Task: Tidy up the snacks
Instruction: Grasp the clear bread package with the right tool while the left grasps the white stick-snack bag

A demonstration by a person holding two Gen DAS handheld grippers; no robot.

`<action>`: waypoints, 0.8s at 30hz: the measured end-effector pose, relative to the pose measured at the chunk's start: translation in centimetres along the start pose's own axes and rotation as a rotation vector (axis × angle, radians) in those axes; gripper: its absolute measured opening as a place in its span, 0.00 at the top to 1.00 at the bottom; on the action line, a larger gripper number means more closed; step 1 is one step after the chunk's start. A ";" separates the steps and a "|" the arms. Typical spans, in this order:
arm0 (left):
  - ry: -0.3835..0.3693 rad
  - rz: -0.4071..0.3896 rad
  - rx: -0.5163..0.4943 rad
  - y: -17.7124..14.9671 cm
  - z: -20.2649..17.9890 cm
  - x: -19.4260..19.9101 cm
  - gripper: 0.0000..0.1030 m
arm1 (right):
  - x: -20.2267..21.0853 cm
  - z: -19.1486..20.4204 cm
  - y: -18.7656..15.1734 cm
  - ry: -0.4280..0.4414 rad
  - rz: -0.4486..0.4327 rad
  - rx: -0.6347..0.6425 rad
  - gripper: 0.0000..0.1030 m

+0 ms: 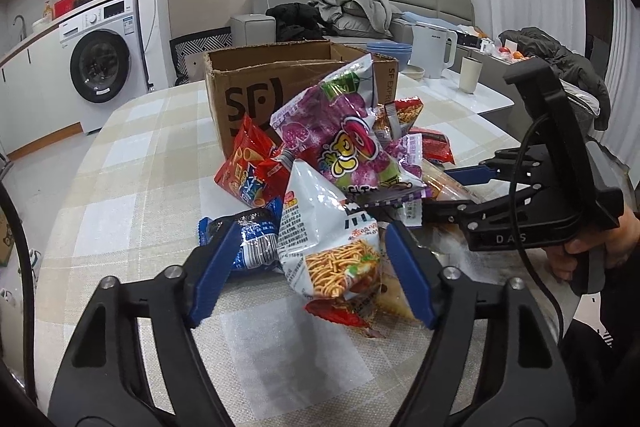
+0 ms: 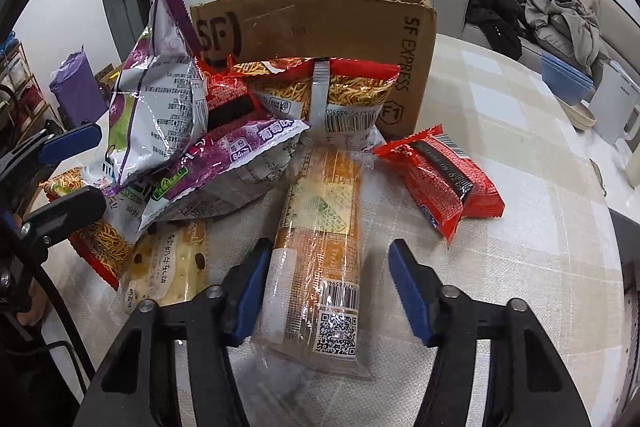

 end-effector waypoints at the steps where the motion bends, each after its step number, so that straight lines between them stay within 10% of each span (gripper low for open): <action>1: -0.004 0.007 -0.002 -0.1 -0.1 -0.1 0.40 | 0.0 0.0 0.0 -0.001 -0.002 -0.003 0.51; 24: -0.096 -0.009 0.087 0.4 0.3 0.3 0.73 | 2.9 -0.8 -0.3 0.031 -0.099 -0.052 0.63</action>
Point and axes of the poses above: each gripper's, at about its wrist camera, not at the fingertips, and x roughly against the way its jaws point, z to its left, y to its top, the point moved 9 cm from there along -x, roughly the way its jaws point, and after that the axes turned 5 degrees about -z, right-handed, at the moved point
